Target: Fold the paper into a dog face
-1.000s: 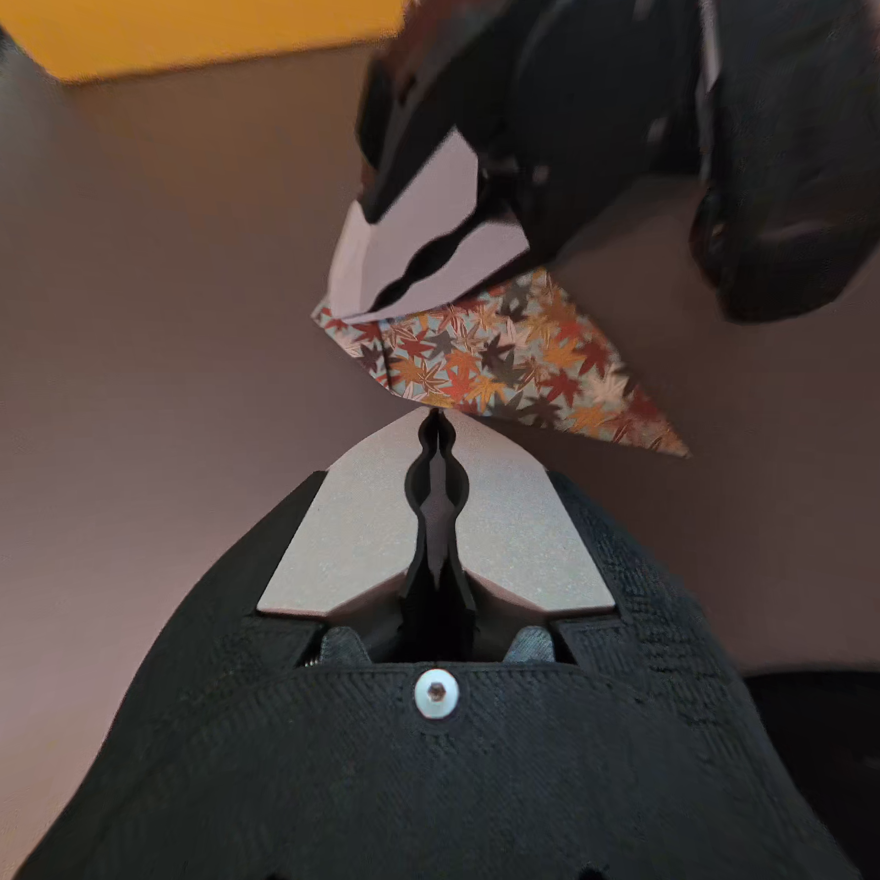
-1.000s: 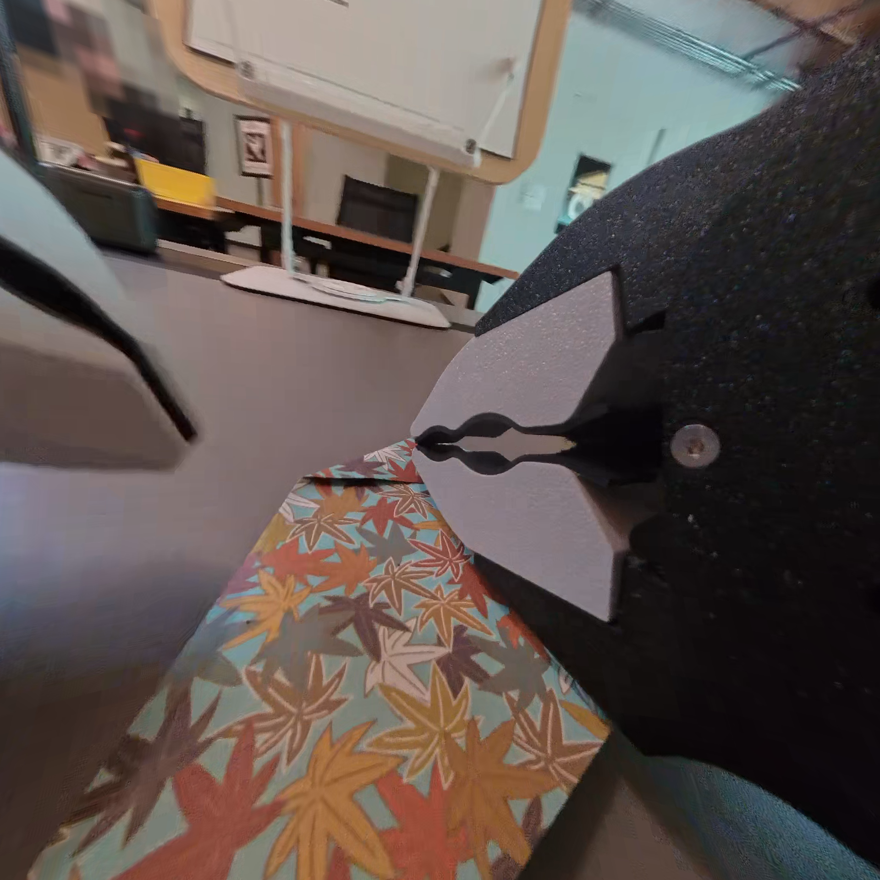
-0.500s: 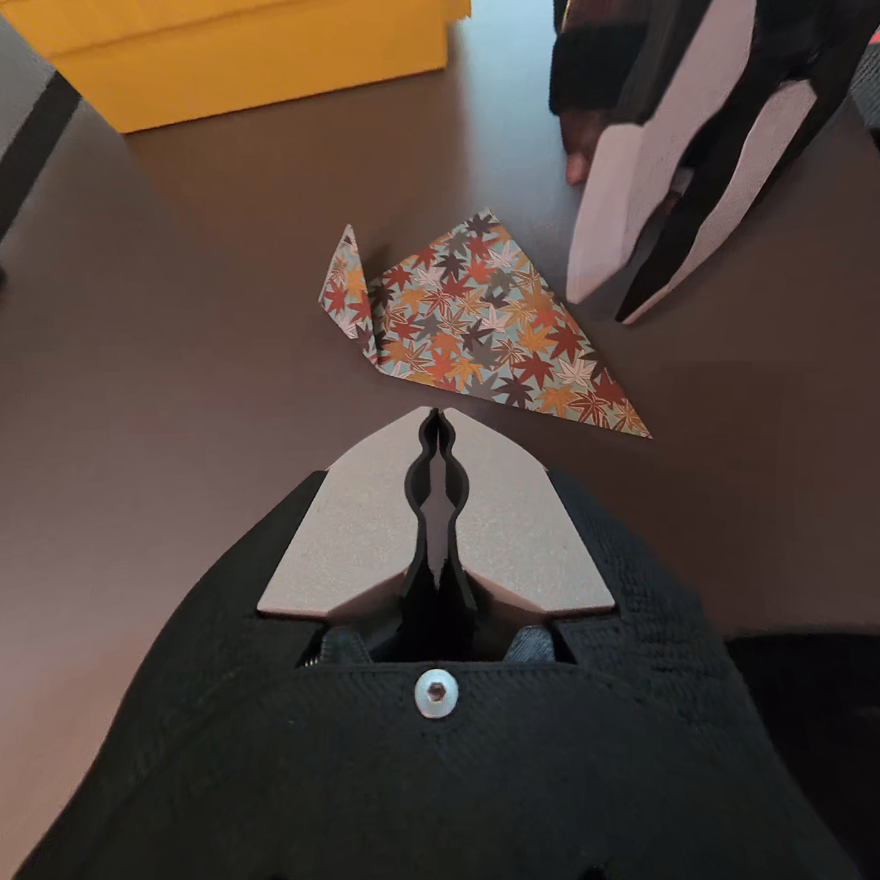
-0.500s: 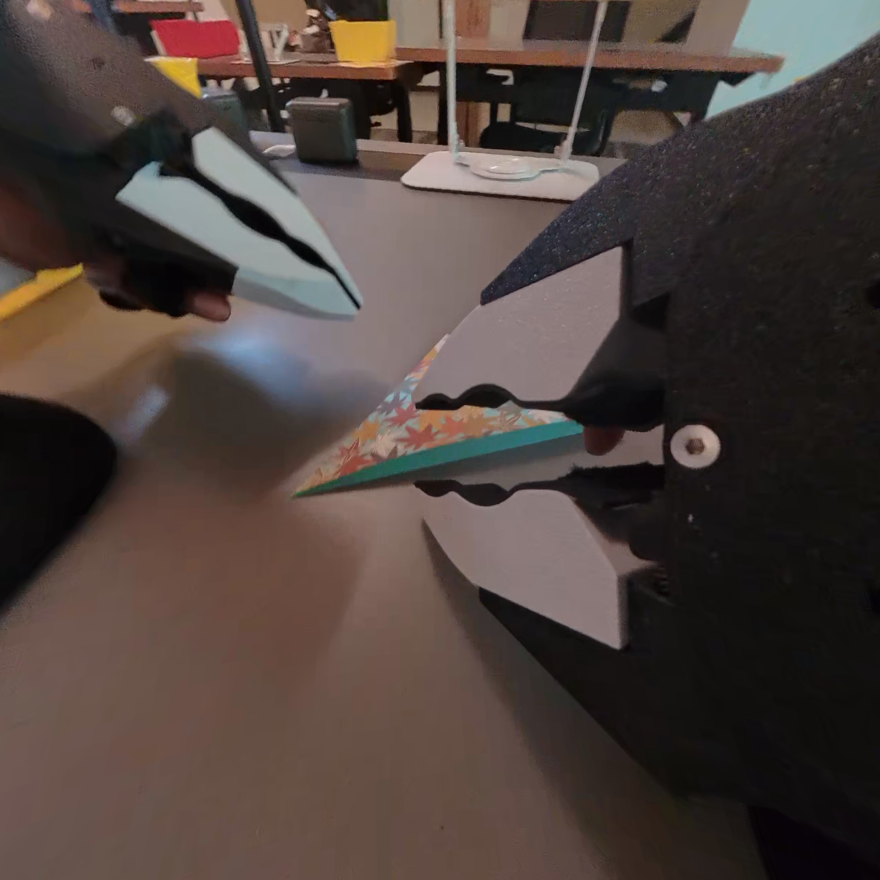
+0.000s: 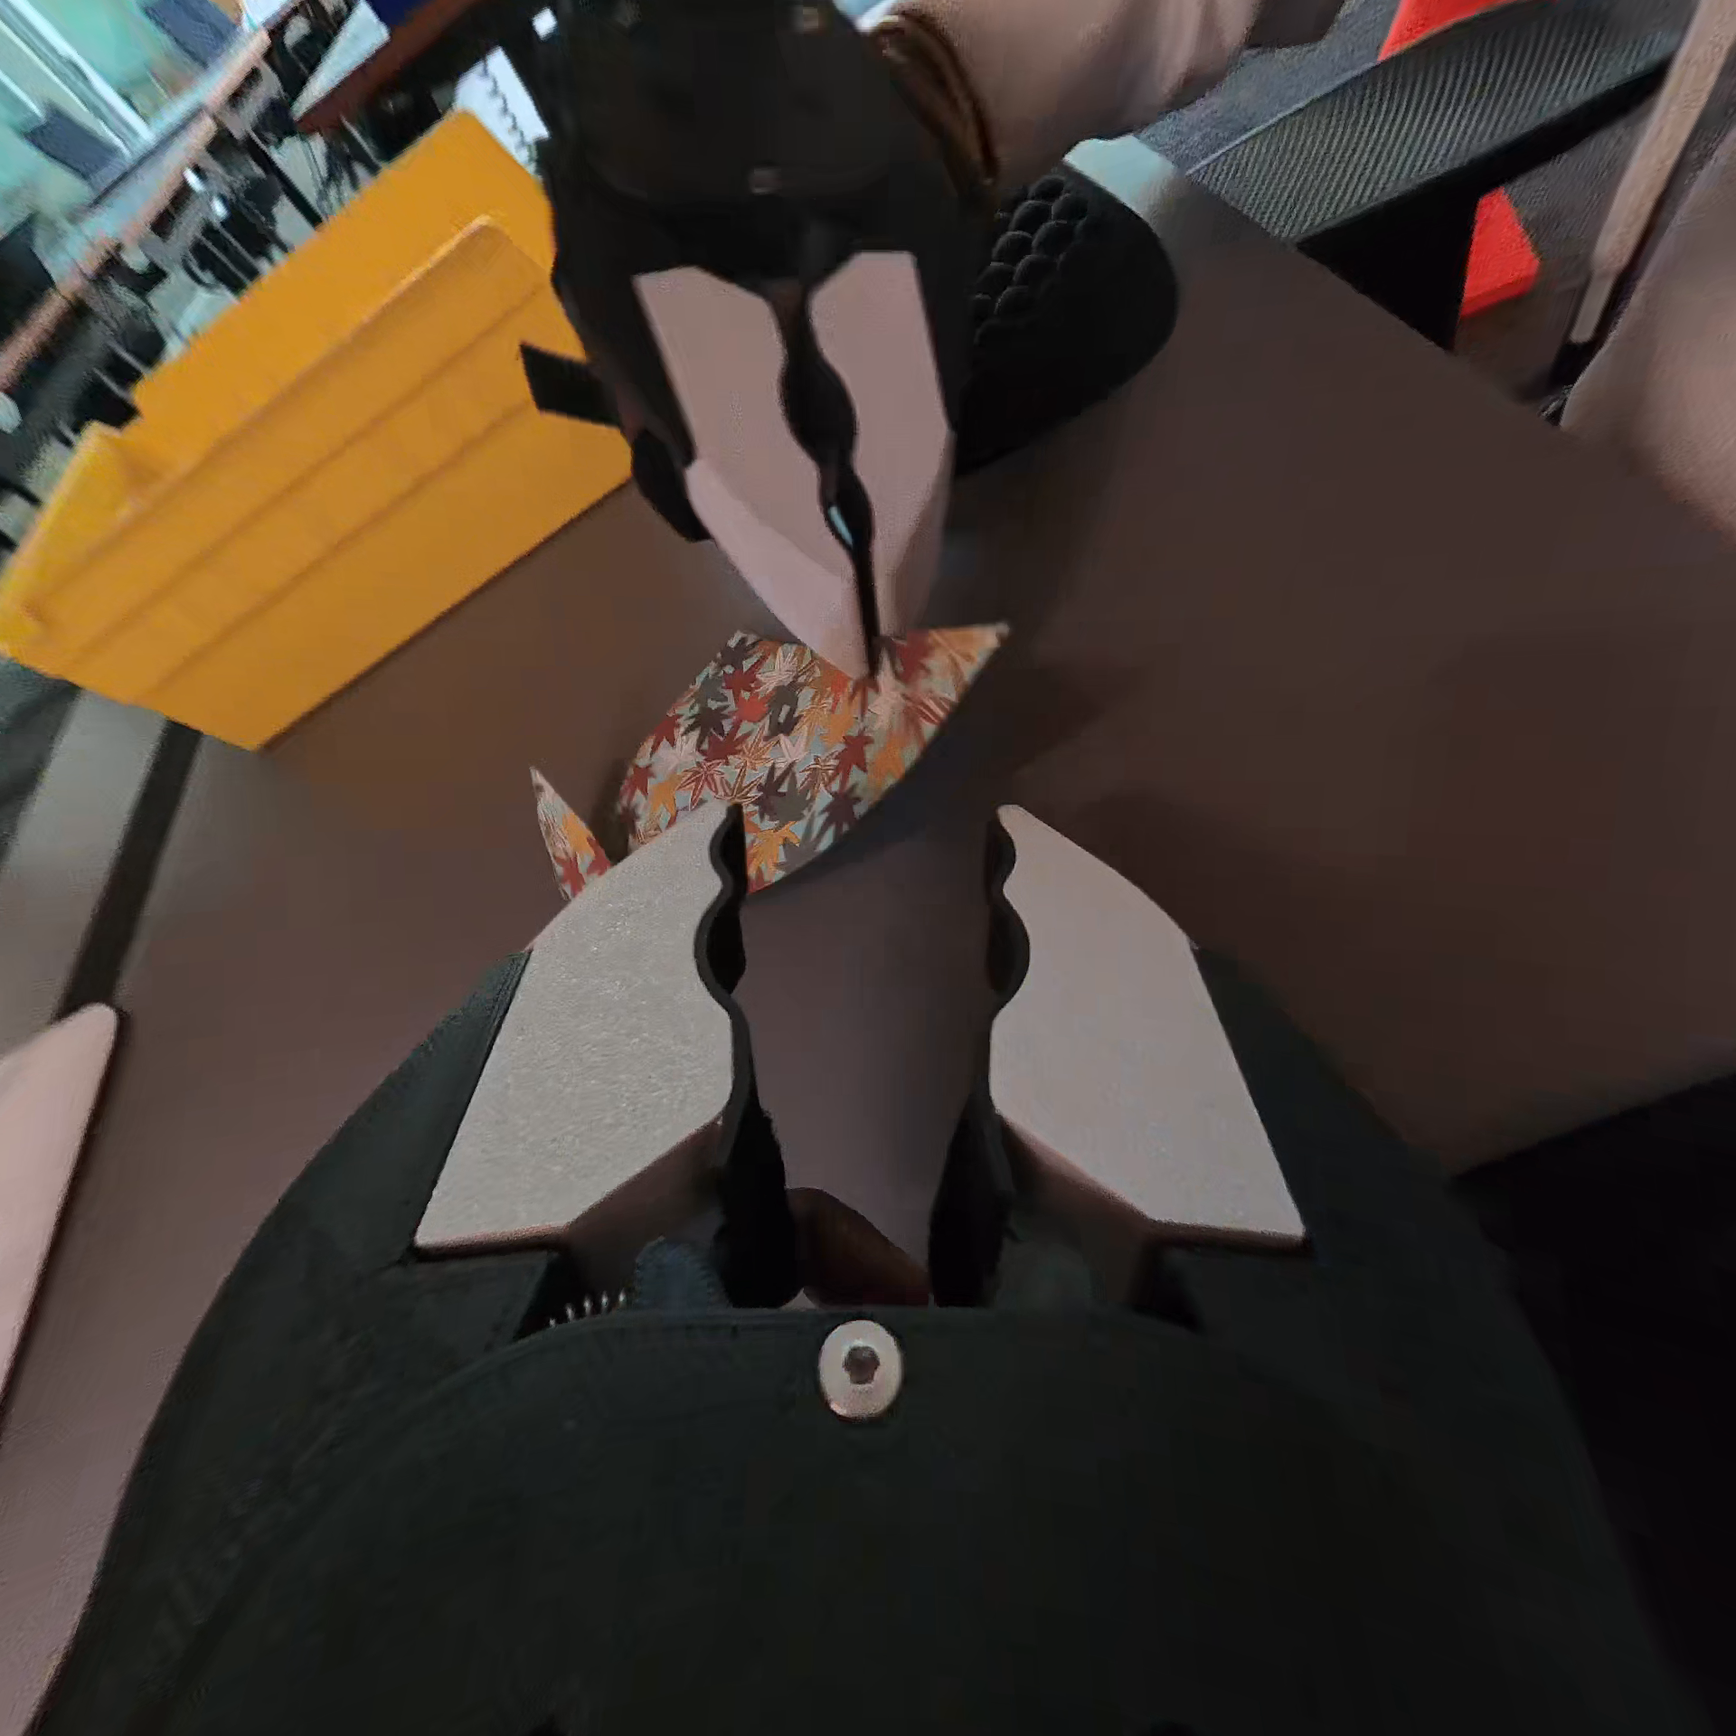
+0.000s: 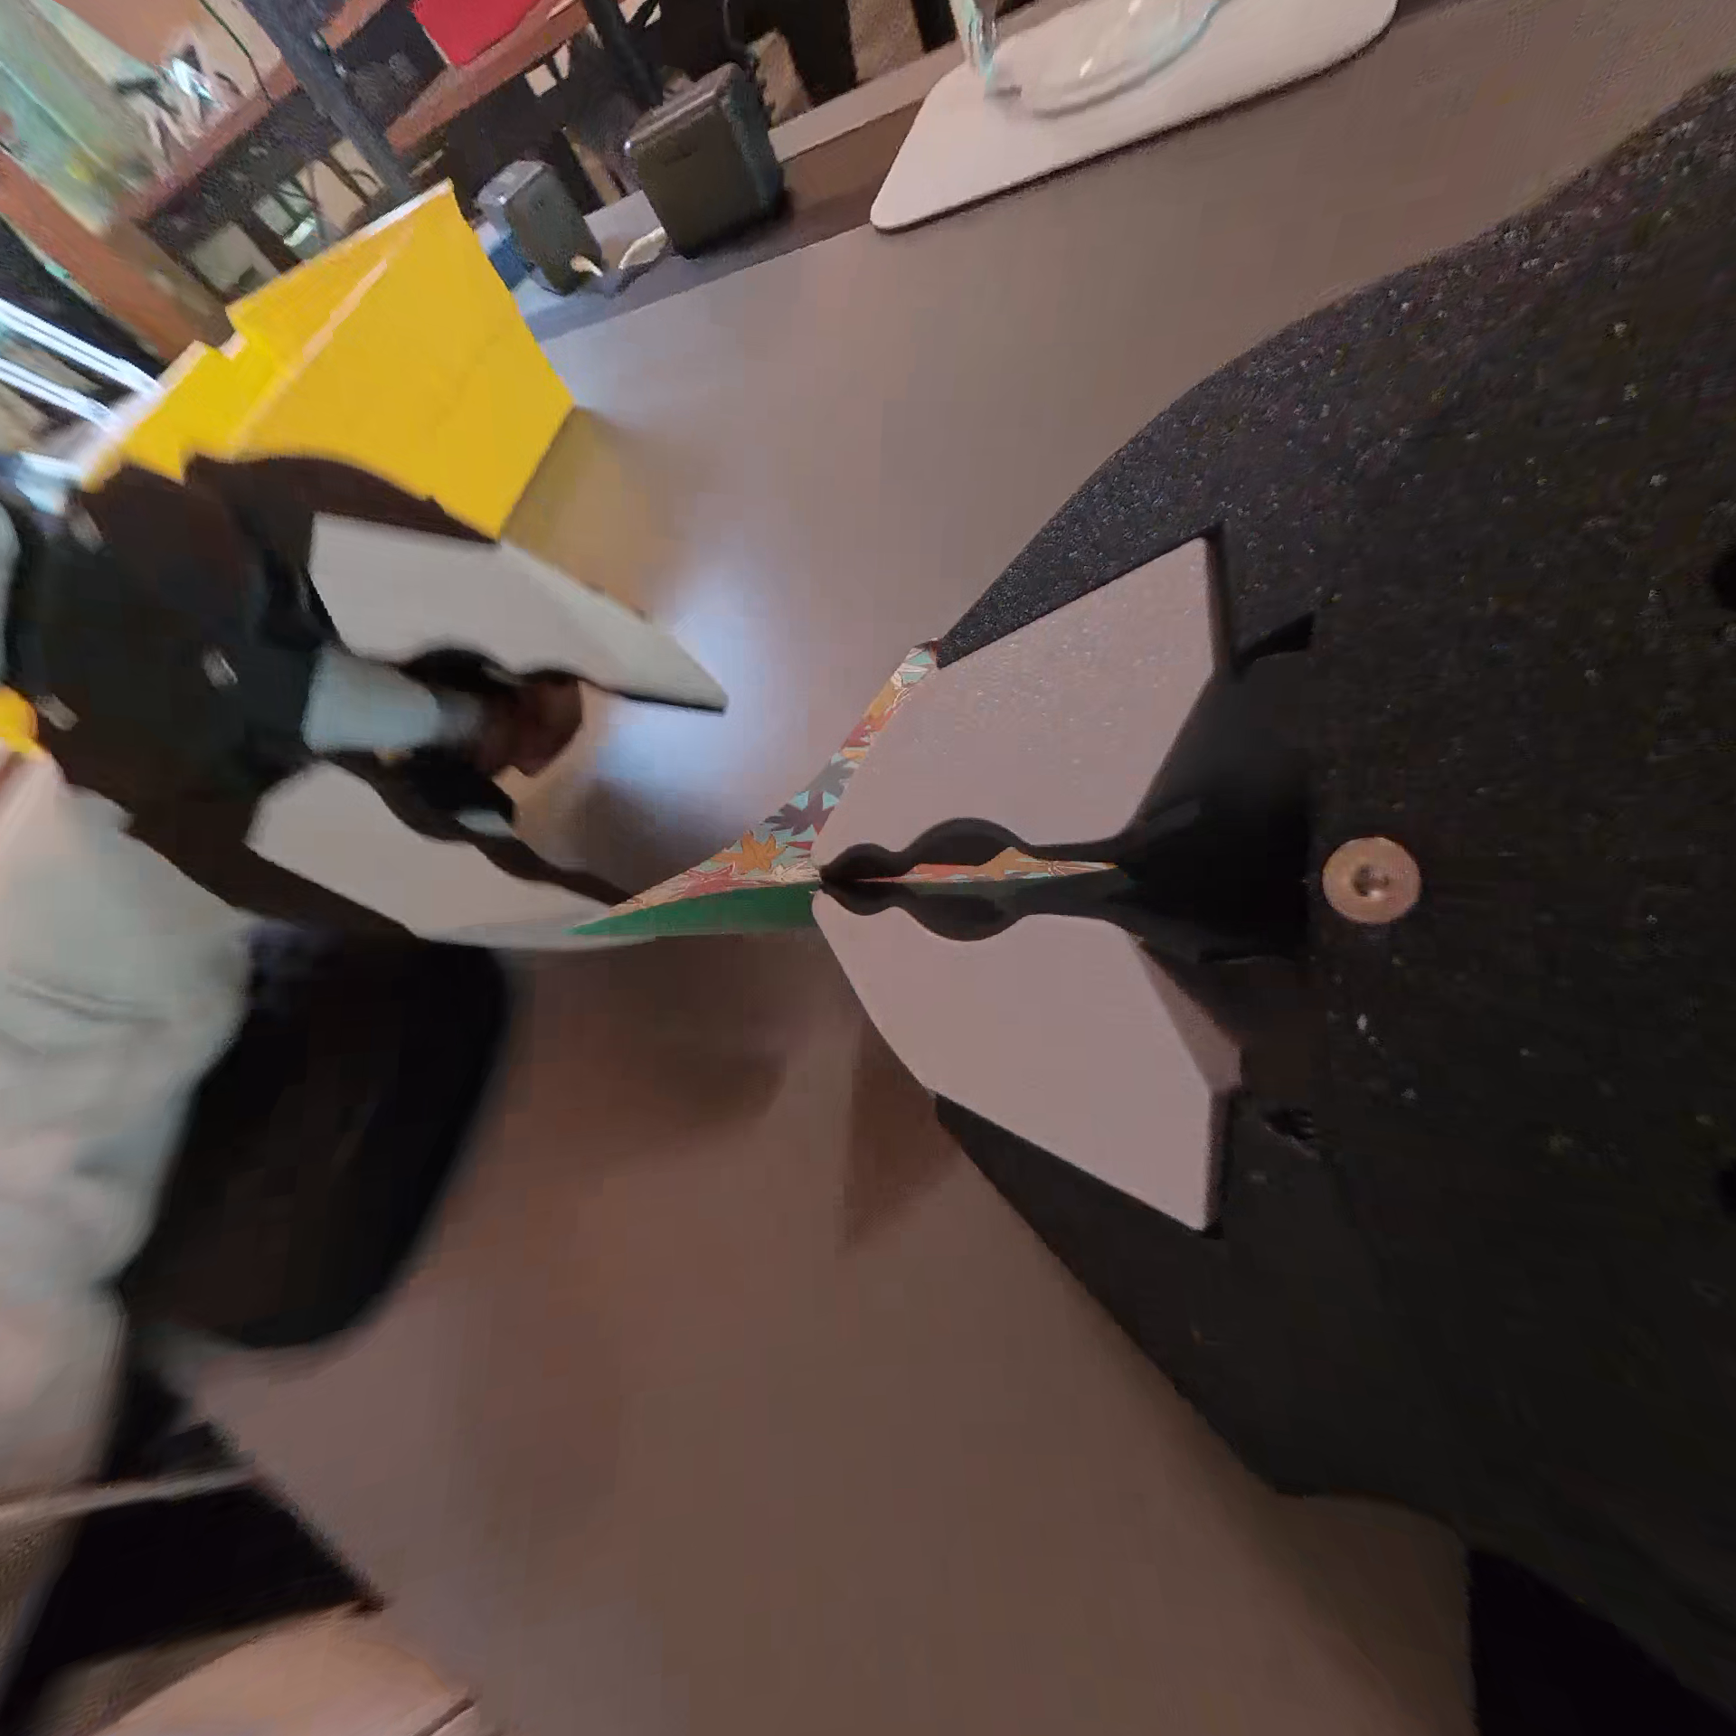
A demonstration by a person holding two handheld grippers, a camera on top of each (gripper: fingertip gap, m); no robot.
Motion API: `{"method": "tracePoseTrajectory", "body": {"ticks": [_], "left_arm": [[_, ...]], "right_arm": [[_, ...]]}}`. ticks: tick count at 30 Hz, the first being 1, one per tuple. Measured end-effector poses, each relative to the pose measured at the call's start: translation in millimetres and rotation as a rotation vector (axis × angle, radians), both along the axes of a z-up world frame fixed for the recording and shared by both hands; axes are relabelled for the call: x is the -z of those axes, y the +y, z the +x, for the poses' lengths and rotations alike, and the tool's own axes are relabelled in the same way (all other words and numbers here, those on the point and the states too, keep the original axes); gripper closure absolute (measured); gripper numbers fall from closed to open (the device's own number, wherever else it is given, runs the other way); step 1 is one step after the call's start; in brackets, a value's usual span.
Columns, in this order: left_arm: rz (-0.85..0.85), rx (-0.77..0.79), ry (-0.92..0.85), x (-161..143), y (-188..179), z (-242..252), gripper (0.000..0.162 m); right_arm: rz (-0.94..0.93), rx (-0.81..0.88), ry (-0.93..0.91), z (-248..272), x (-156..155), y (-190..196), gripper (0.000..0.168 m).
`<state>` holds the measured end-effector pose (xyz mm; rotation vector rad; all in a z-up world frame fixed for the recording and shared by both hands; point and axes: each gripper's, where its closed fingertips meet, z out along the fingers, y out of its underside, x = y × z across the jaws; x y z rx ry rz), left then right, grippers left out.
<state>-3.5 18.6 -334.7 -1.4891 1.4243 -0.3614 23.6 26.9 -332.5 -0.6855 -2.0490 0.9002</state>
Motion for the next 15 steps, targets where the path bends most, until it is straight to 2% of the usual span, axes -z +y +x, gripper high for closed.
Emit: {"method": "tracePoseTrajectory", "body": {"ticks": [3,5,7,9,12,13,15], "left_arm": [[0.112,0.022,0.035,0.2,4.2,16.4,0.120],[0.139,0.011,0.062,2.8,9.4,22.1,0.142],[0.061,0.023,0.065,10.8,6.2,24.7,0.161],[-0.028,0.025,0.056,16.7,2.2,24.4,0.162],[-0.114,0.014,0.068,21.0,-1.3,25.4,0.162],[-0.137,0.008,0.083,23.2,-2.3,27.0,0.162],[-0.170,-0.009,0.137,30.4,-3.7,30.9,0.162]], "right_arm": [[-0.092,-0.021,0.028,4.0,-7.3,2.6,0.168],[-0.086,-0.030,0.023,5.6,-4.6,1.3,0.168],[-0.065,-0.028,0.016,8.1,-1.5,-0.9,0.167],[-0.048,-0.006,-0.004,12.6,1.9,-2.8,0.156],[-0.007,0.096,-0.064,19.3,4.5,-7.8,0.122],[0.003,0.142,-0.070,18.8,2.6,-12.0,0.119],[0.044,0.270,-0.056,13.7,0.6,-15.2,0.129]]}}
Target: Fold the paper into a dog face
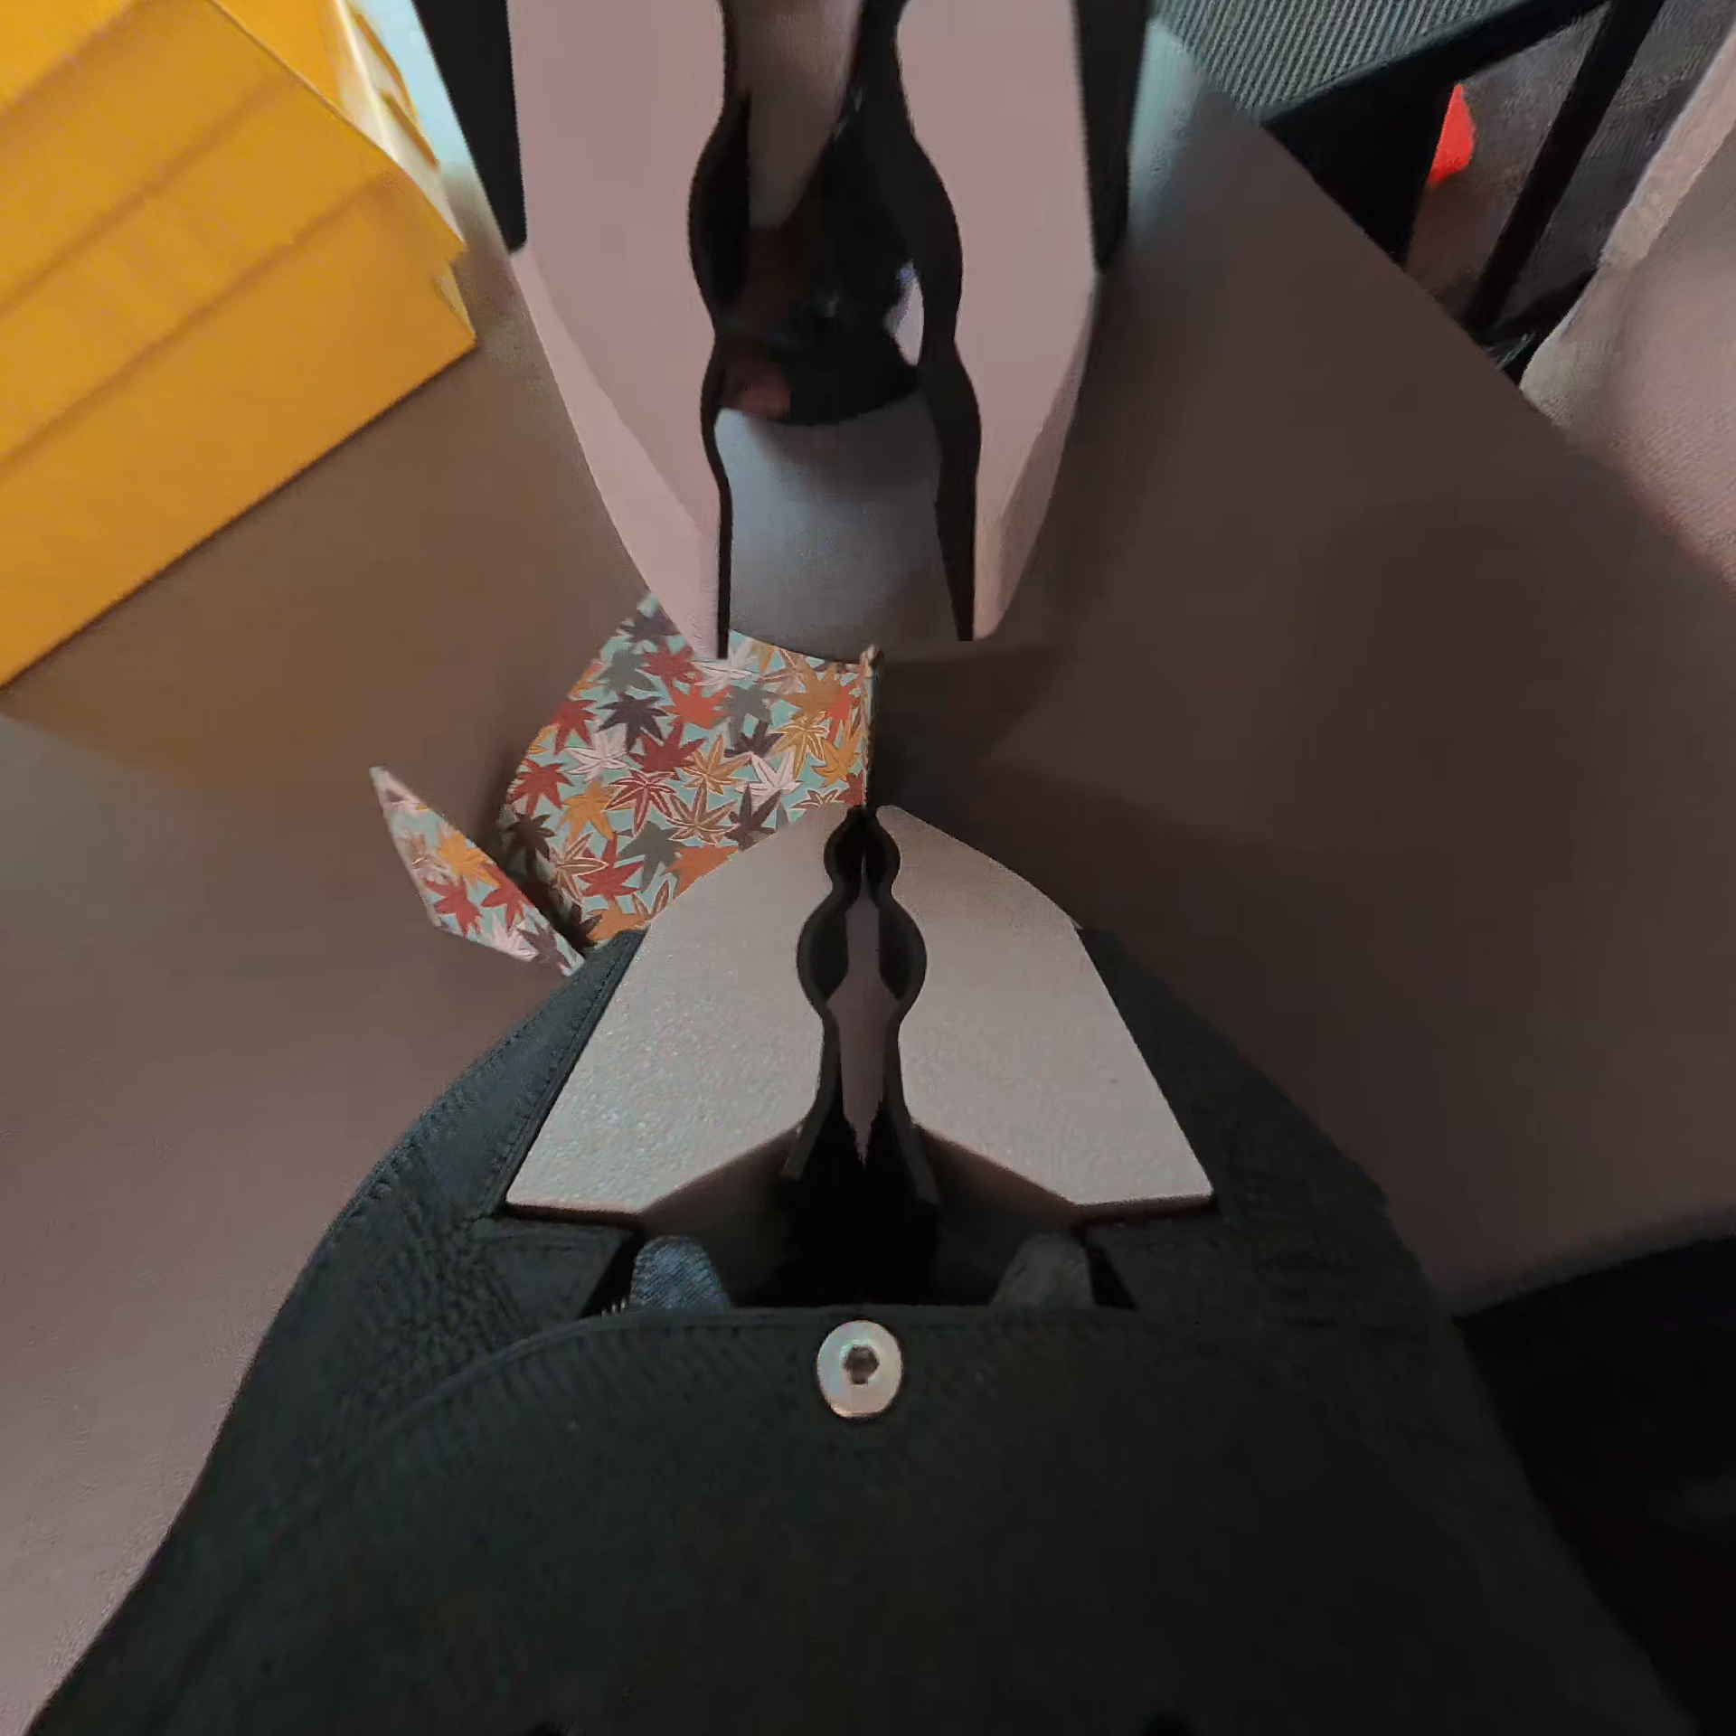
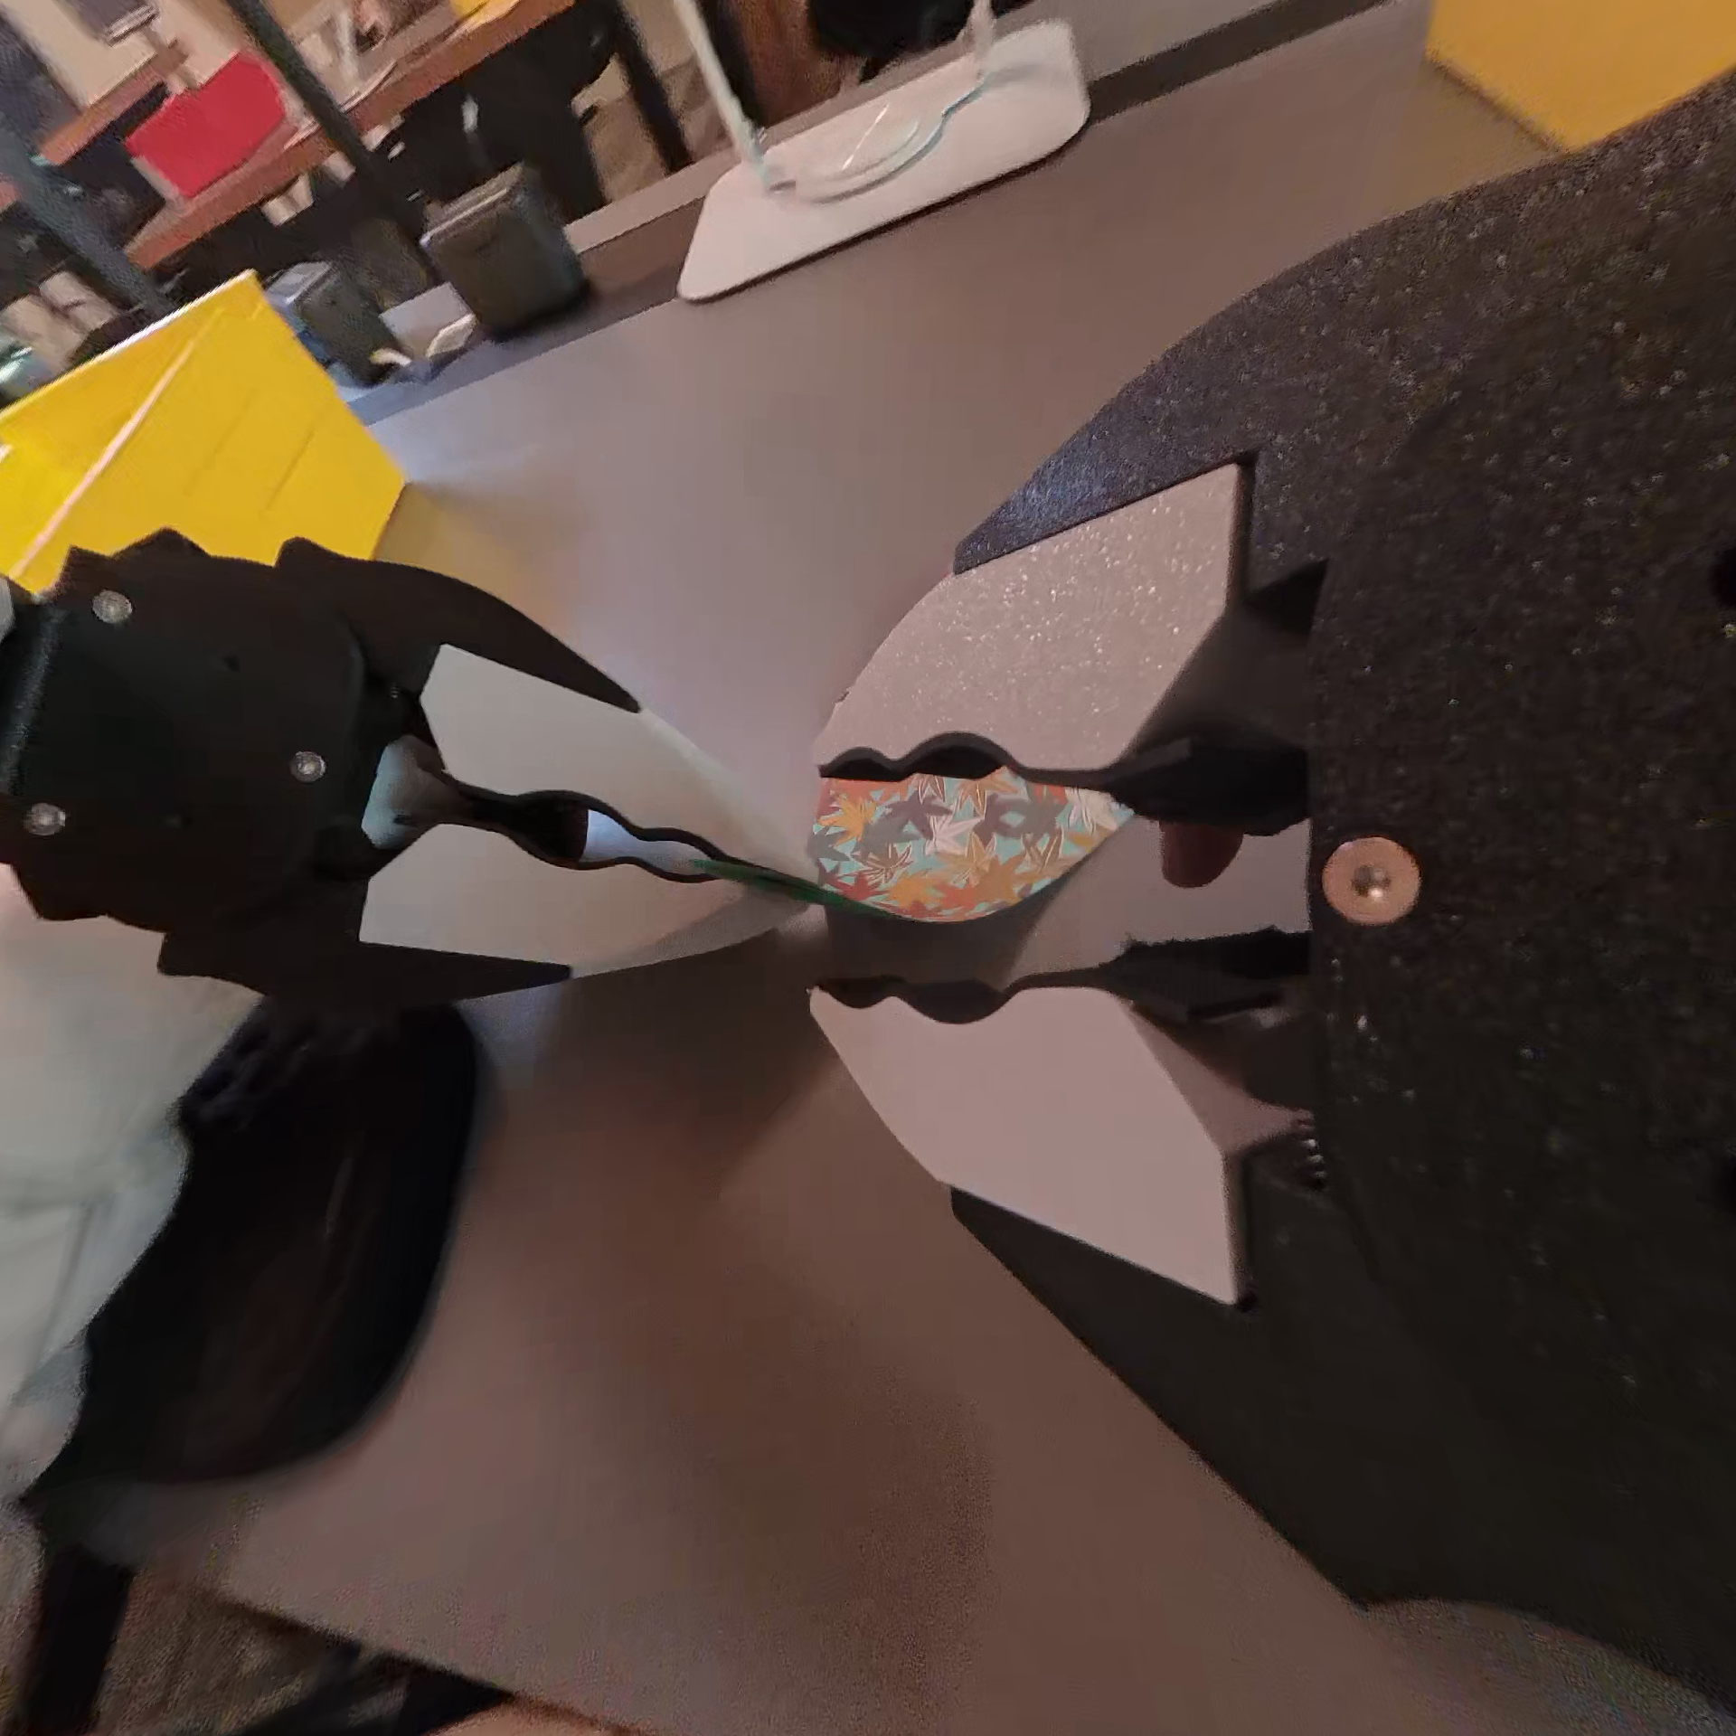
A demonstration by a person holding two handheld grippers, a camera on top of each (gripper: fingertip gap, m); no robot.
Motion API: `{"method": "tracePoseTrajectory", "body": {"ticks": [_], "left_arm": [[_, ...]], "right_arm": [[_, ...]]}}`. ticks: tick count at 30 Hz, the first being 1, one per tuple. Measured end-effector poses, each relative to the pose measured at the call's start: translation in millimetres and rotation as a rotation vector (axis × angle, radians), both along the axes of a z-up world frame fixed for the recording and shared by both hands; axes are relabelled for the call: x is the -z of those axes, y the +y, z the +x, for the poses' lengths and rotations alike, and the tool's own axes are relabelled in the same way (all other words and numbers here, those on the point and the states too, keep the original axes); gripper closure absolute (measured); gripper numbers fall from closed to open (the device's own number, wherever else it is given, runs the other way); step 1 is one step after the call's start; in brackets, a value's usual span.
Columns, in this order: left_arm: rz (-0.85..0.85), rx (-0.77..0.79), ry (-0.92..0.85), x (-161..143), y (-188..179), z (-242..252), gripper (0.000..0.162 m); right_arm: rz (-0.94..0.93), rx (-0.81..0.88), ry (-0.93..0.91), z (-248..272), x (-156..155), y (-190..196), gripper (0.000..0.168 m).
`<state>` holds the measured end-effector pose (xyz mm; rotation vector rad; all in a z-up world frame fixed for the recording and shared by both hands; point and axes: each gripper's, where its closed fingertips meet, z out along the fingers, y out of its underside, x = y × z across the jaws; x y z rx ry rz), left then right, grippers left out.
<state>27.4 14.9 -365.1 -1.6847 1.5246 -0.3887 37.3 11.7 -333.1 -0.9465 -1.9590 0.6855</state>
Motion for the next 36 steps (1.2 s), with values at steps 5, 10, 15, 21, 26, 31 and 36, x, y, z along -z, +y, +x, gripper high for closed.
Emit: {"method": "tracePoseTrajectory", "body": {"ticks": [5,10,15,21,26,31,36], "left_arm": [[-0.064,-0.068,0.137,17.2,-2.9,8.6,0.162],[-0.123,-0.046,0.080,9.9,-11.0,11.9,0.154],[-0.215,0.032,0.029,1.6,-16.8,5.9,0.127],[0.073,-0.173,-0.005,-17.8,39.8,13.9,0.162],[-0.041,-0.059,0.179,15.7,34.7,22.9,0.162],[-0.078,-0.088,0.136,18.2,23.6,28.3,0.162],[-0.009,-0.171,0.141,17.9,15.8,28.8,0.162]], "right_arm": [[0.057,0.082,-0.021,-0.3,12.0,-14.5,0.166],[-0.029,0.060,-0.058,16.8,17.6,-13.9,0.168],[-0.124,0.031,-0.084,34.1,15.0,-7.9,0.168],[-0.138,-0.065,-0.180,50.8,24.2,-9.6,0.168],[-0.160,-0.097,-0.187,54.8,23.4,-10.4,0.168],[-0.292,0.092,-0.203,57.8,22.0,11.3,0.168],[-0.619,0.319,-0.191,53.8,15.9,36.3,0.168]]}}
